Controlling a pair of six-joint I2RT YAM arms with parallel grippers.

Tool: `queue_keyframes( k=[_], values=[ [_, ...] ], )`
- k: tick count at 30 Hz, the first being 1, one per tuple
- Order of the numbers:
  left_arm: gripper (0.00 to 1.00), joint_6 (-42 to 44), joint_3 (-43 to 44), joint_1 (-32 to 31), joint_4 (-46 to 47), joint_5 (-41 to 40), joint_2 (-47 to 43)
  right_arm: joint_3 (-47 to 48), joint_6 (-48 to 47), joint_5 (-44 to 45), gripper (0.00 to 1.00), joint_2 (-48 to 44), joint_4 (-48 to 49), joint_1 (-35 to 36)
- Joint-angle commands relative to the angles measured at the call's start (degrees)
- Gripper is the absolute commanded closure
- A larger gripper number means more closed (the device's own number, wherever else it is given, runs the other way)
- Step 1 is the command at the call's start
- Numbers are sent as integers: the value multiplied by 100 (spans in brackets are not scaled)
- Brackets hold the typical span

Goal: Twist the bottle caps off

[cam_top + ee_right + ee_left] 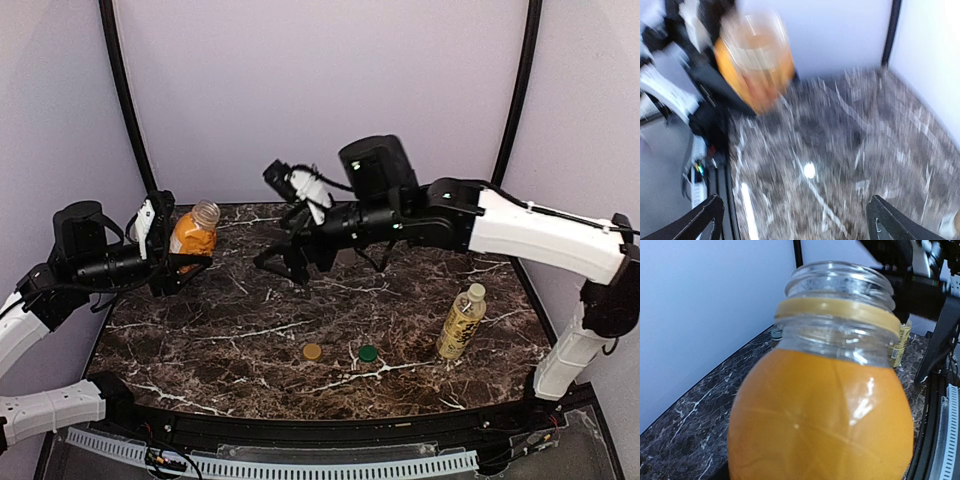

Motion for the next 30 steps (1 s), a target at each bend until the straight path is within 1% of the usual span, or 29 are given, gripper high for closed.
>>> queue_keyframes(
  k=[1,2,6,9,11,13,15,19,21,24,27,30],
  values=[
    [78,-678,156,35,675,1598,38,-927,-131,-1324,2,-844,3968,-22],
    [78,-738,163,37,731,1685,53,-836,-125,-1439,2,-764,4158,-24],
    [78,-736,275,37,731,1764,142,15,-100,-1766,1,-186,3959,-22],
    [79,-702,337,33,679,1756,176,457,143,-2128,2,164,3972,-18],
    [79,-721,345,36,696,1810,194,791,256,-2293,4,360,3948,-22],
    [79,-719,348,33,713,1829,218,915,320,-2338,7,472,3966,-22],
    [79,-721,341,35,728,1818,228,903,380,-2374,13,544,4057,-22],
    [79,-700,333,30,755,1820,256,936,538,-2549,33,742,4114,-24],
    [79,-697,337,29,764,1826,265,969,622,-2644,41,842,4098,-29],
    [79,-687,332,29,760,1820,266,1035,699,-2755,45,939,4084,-43],
    [79,-668,333,29,754,1806,262,1065,695,-2755,59,973,4053,-40],
    [79,-654,346,29,754,1802,262,1046,633,-2717,61,942,3971,-52]
  ],
)
